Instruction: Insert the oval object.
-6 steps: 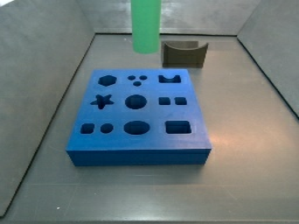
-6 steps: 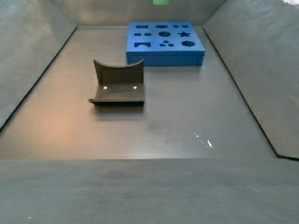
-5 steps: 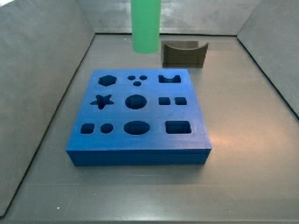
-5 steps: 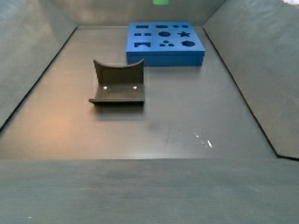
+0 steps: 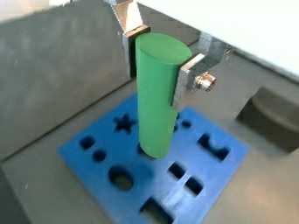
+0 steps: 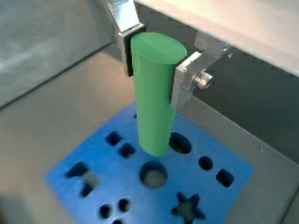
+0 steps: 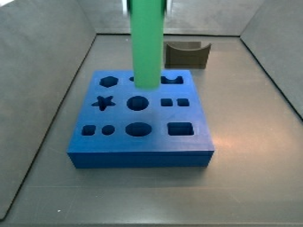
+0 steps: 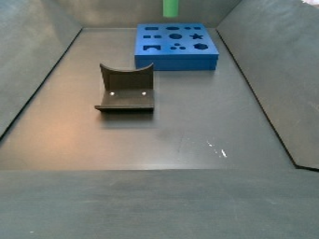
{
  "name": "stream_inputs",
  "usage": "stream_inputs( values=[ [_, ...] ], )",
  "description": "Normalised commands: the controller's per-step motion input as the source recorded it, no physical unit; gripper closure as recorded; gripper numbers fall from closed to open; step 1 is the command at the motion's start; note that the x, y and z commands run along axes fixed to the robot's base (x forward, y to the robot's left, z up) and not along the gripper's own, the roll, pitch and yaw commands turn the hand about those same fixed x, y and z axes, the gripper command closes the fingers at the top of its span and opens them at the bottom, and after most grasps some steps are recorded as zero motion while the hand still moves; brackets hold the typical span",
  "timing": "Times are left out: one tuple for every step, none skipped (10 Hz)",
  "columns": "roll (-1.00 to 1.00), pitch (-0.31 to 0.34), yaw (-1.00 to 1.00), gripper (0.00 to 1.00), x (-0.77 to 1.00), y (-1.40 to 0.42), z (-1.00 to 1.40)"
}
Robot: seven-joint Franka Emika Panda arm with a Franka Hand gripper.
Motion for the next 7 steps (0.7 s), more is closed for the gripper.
stream_inputs(
  values=[
    [0.00,0.000,-0.09,1.00,0.00,-0.41,-0.66],
    [0.00,0.000,-0.07,1.00,0.00,-0.35,-0.43],
    [-0.06,0.000,-0.06,1.00,0.00,-0.32,-0.24],
    [-0.05,0.000,-0.05,1.00,0.00,-0.28,-0.06],
    [-0.01,0.000,-0.05,1.00,0.00,-0.20,0.00],
    [0.00,0.000,0.00,1.00,-0.11,-0.07,0.00],
    [0.00,-0.021,0.00,1.00,-0.23,0.00,-0.09]
  ],
)
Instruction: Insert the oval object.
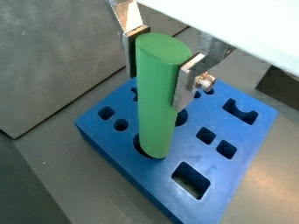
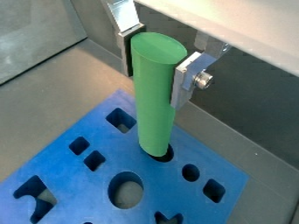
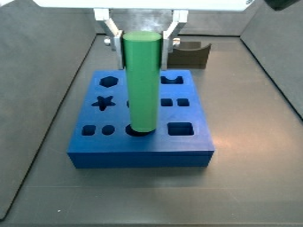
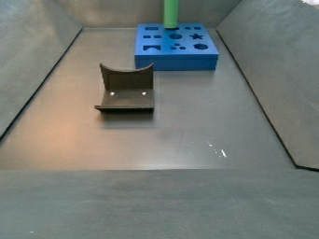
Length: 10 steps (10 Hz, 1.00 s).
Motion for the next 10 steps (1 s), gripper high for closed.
stream_inputs(
  values=[
    [-0.01,-0.026,0.00,1.00,-0.24,0.00,-0.11],
    [-0.05,-0.031,0.00,1.00,-0.22,0.00,-0.16],
    [-0.09,-0.037,0.00,1.00,-0.19,-0.01,-0.18],
    [-0.10,0.000,0.00,1.00,0.00,-0.10,-0.18],
    [-0.06,0.000,-0.07,1.00,0.19,-0.06,-0.21],
    [0.00,0.034,-0.09,1.00,0.28,0.00,-0.23],
    [0.00,0.046,-0.07,1.00,0.26,0.00,-0.25],
    [-0.01,0.017,-0.07,1.00,0.22,0.00,-0.30],
    [0.00,0.000,-0.09,1.00,0.08,0.00,-0.34],
    [0.00,0.000,-0.07,1.00,0.00,0.00,-0.37]
  ],
)
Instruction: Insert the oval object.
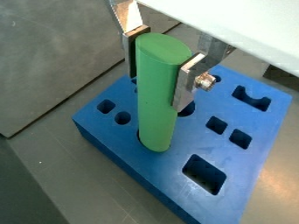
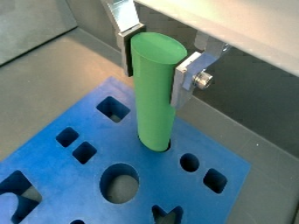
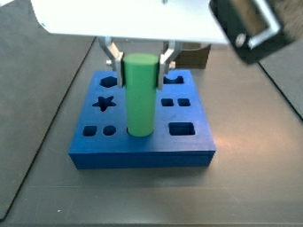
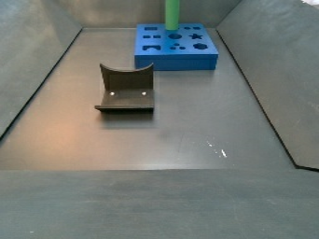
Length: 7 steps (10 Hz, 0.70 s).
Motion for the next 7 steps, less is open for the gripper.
stream_inputs(
  values=[
    [0.00,-0.006,-0.09,1.00,0.00,0.00,-0.37],
    [0.00,-0.040,-0.13,1.00,-0.05,-0.01,-0.41],
    [0.00,-0.066,-0.10,1.00,0.00,-0.01,-0.45],
    [0.00,-0.060,-0.03,1.00,0.00,0.00,-0.42],
    [-0.02,0.000,-0.01,1.00,0.00,0.00,-0.33],
    [-0.07,-0.044,0.00,1.00,0.00,0.00,-0.09],
    [0.00,0.000,0.00,1.00,0.00,0.00,0.00]
  ],
)
